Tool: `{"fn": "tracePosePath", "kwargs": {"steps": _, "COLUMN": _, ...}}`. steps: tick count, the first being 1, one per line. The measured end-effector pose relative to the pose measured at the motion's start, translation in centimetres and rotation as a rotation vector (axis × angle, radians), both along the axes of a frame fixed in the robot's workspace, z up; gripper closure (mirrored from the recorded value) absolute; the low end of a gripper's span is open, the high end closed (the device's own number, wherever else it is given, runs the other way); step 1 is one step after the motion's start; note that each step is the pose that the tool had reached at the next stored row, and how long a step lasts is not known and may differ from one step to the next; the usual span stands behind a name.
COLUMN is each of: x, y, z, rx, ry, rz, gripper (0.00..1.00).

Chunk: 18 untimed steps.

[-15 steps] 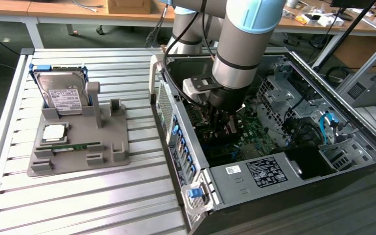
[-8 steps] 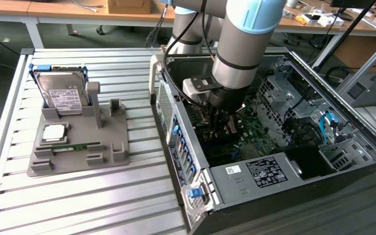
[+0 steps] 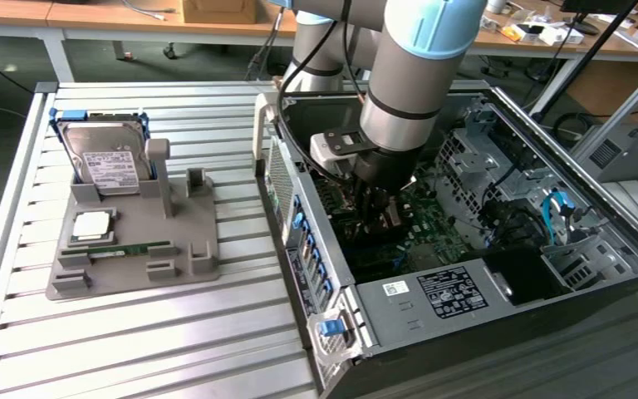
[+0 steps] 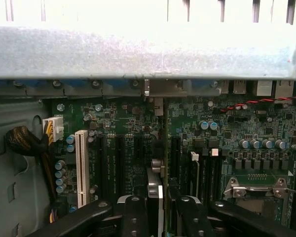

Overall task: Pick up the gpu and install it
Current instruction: 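Insert the gpu into the slot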

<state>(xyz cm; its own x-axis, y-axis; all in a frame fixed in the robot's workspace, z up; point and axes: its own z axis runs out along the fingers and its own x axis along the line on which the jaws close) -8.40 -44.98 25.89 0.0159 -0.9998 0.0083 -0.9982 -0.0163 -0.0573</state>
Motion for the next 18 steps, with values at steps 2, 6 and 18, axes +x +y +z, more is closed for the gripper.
{"fn": "tracePosePath", "kwargs": {"steps": 2, "x": 0.0, "y": 0.0, "z": 0.0, "rx": 0.0003, "ry": -0.0002, "rz": 0.0, "gripper": 0.73}}
{"fn": "tracePosePath", "kwargs": {"steps": 6, "x": 0.0, "y": 0.0, "z": 0.12, "rx": 0.0006, "ry": -0.0001, "rz": 0.0, "gripper": 0.73}}
{"fn": "tracePosePath", "kwargs": {"steps": 18, "x": 0.04, "y": -0.02, "z": 0.01, "rx": 0.0181, "ry": 0.0023, "rz": 0.0, "gripper": 0.73}}
